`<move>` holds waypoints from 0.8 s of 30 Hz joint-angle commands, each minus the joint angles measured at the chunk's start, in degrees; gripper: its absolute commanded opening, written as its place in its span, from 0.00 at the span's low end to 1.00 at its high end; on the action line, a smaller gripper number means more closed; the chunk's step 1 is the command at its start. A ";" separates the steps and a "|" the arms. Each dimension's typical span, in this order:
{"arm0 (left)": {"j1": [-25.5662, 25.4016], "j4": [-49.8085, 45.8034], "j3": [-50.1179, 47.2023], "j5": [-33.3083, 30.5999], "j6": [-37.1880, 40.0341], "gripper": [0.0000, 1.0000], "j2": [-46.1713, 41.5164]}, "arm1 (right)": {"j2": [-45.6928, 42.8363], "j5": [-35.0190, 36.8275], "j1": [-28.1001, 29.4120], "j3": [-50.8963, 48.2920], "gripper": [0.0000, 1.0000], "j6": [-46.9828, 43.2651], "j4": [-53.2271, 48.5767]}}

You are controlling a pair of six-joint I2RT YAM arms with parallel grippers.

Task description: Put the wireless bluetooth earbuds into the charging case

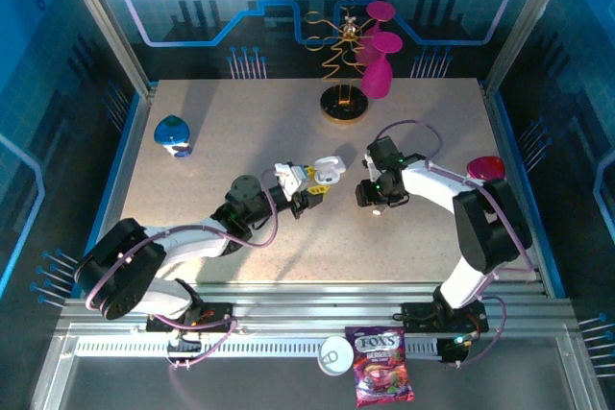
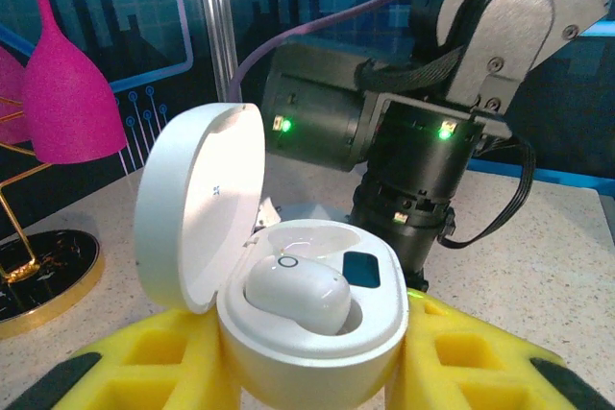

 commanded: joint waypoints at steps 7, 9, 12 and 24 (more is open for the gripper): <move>-0.40 -0.15 -1.57 -0.02 1.90 0.21 -1.87 | 1.43 -1.29 0.46 -0.86 0.56 -1.11 -2.08; -0.43 -0.15 -1.52 0.06 1.90 0.21 -1.83 | 0.87 -2.52 0.37 -1.82 0.56 -0.26 -1.47; -0.39 -0.15 -1.48 -0.01 1.98 0.21 -1.91 | 0.21 -3.76 0.37 -2.77 0.55 0.84 -1.33; -0.42 -0.11 -1.23 0.05 2.10 0.21 -1.47 | -3.64 -3.37 1.75 -4.46 0.55 4.99 -4.50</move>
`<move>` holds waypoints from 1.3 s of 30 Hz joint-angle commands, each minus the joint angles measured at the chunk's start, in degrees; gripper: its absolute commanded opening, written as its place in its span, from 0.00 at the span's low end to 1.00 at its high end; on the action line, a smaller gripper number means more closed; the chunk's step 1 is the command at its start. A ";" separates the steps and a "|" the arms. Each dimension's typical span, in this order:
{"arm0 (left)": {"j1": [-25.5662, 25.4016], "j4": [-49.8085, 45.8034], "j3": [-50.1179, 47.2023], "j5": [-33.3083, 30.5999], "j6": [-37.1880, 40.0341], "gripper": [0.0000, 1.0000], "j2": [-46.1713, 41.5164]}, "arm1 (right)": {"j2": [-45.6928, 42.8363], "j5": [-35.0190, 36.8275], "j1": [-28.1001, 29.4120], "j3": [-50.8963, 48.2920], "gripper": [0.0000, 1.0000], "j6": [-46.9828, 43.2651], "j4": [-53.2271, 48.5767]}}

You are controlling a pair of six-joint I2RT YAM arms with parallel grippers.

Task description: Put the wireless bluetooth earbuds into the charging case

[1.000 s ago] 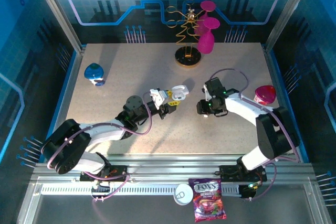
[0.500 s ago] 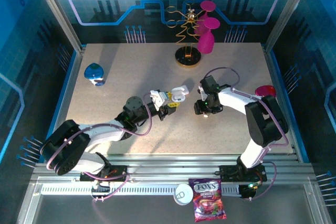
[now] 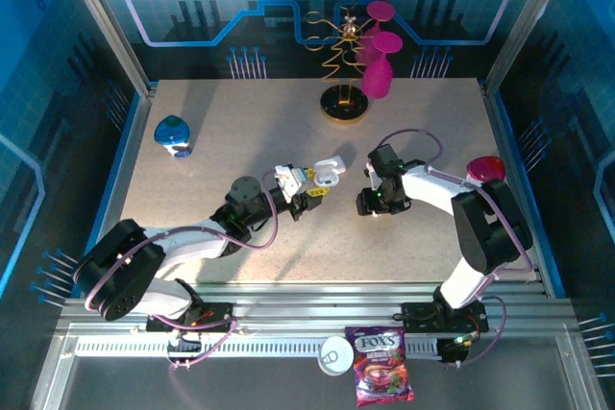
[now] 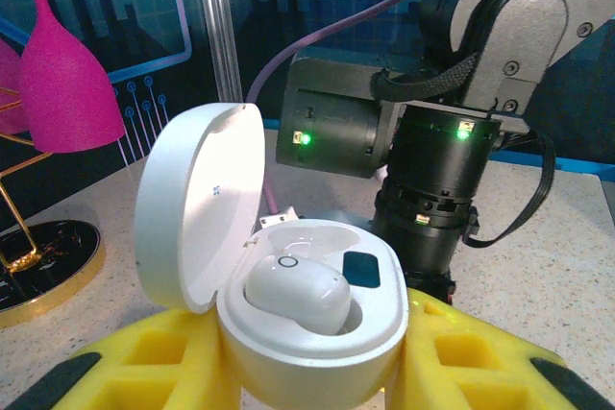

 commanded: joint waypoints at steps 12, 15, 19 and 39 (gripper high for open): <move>-0.40 0.90 -0.56 -0.15 1.44 0.21 -1.88 | -1.31 10.73 4.02 4.49 0.52 5.04 -9.10; -0.36 -0.09 -0.72 -0.63 2.04 0.22 -2.77 | 0.30 13.52 5.40 5.70 0.49 6.63 -10.26; -0.39 -0.87 -0.91 -0.61 2.58 0.22 -3.16 | 2.67 15.17 7.21 7.17 0.44 7.57 -11.15; -0.33 -1.01 -1.23 -0.78 3.02 0.22 -3.30 | 7.02 17.19 8.31 9.50 0.22 6.50 -13.04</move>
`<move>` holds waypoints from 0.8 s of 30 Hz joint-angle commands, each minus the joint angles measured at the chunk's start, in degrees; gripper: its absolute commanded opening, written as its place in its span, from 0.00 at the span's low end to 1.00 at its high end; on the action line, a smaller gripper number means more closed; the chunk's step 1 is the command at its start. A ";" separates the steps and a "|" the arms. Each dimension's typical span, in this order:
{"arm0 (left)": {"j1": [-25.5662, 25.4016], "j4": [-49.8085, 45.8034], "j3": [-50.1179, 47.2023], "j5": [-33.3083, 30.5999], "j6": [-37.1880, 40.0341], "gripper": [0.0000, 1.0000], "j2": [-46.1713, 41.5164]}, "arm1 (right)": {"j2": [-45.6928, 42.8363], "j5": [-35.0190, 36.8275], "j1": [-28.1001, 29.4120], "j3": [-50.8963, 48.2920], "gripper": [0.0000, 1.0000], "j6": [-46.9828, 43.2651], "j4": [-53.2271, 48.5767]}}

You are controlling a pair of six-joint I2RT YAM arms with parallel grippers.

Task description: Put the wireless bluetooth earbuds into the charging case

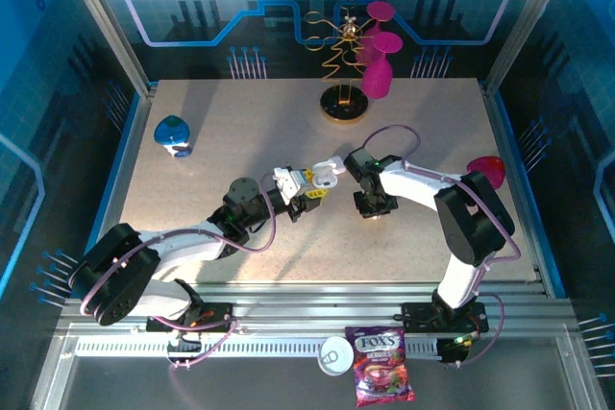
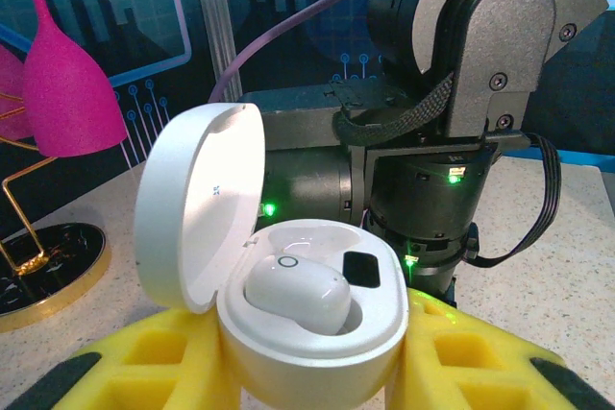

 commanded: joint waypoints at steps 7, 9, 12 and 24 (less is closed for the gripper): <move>-0.29 0.65 -0.59 -0.99 1.06 0.22 -0.89 | -1.13 0.66 -0.61 1.25 0.18 -0.80 -2.43; -0.17 1.44 -0.84 -1.24 0.02 0.22 -0.46 | -2.72 -0.71 -1.11 0.82 0.18 -0.95 -1.76; 0.42 2.63 -1.06 -0.85 -2.13 0.22 0.52 | -5.80 -4.04 -2.24 -0.23 0.18 -1.19 -0.50; 1.35 3.22 0.15 4.22 -5.42 0.22 4.14 | -20.13 -24.99 -5.34 -1.41 0.19 -1.02 3.34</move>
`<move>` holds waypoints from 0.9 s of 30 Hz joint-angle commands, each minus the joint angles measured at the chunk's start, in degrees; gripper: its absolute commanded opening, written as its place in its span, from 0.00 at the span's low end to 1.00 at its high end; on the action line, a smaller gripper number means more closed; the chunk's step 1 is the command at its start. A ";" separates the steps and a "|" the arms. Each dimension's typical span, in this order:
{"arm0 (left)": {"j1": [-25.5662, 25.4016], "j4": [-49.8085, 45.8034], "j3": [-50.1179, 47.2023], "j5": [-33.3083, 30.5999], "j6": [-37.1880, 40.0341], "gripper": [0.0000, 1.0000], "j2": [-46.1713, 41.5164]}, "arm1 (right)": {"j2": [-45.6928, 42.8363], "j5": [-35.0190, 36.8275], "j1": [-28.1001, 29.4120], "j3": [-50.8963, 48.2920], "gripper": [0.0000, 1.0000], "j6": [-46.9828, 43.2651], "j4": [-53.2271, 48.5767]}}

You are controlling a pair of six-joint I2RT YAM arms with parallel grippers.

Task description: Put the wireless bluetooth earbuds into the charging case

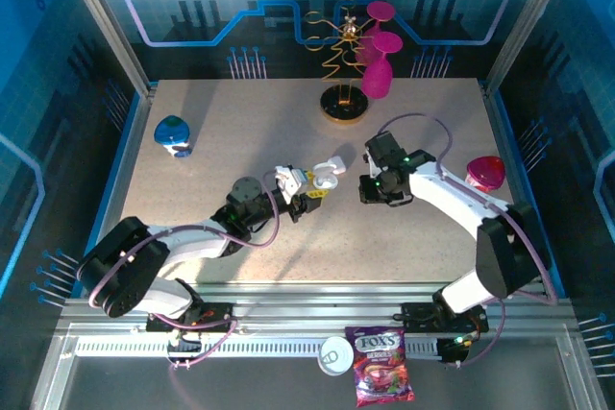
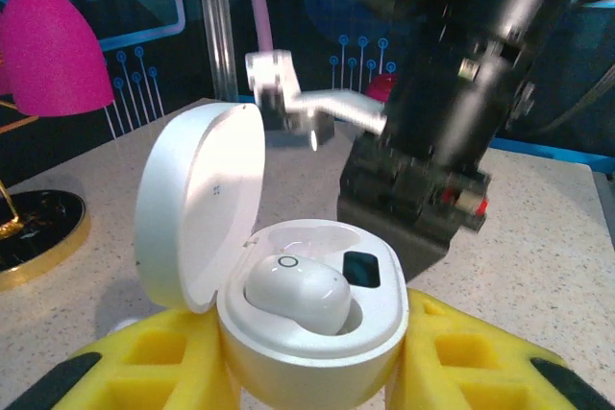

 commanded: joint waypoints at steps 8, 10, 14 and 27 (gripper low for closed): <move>0.52 1.84 0.46 3.88 -2.01 0.22 1.23 | -10.59 -21.55 -0.71 1.08 0.21 1.44 4.11; 0.54 2.34 0.51 4.37 -2.18 0.22 1.53 | -12.01 -24.09 -0.71 1.01 0.20 2.43 5.90; 0.53 2.83 0.81 5.93 -2.65 0.22 1.96 | -13.40 -31.09 -0.72 -0.14 0.20 5.85 11.98; 0.54 3.73 0.91 8.34 -4.99 0.22 0.86 | -11.92 -34.07 -0.53 -1.07 0.20 8.32 17.88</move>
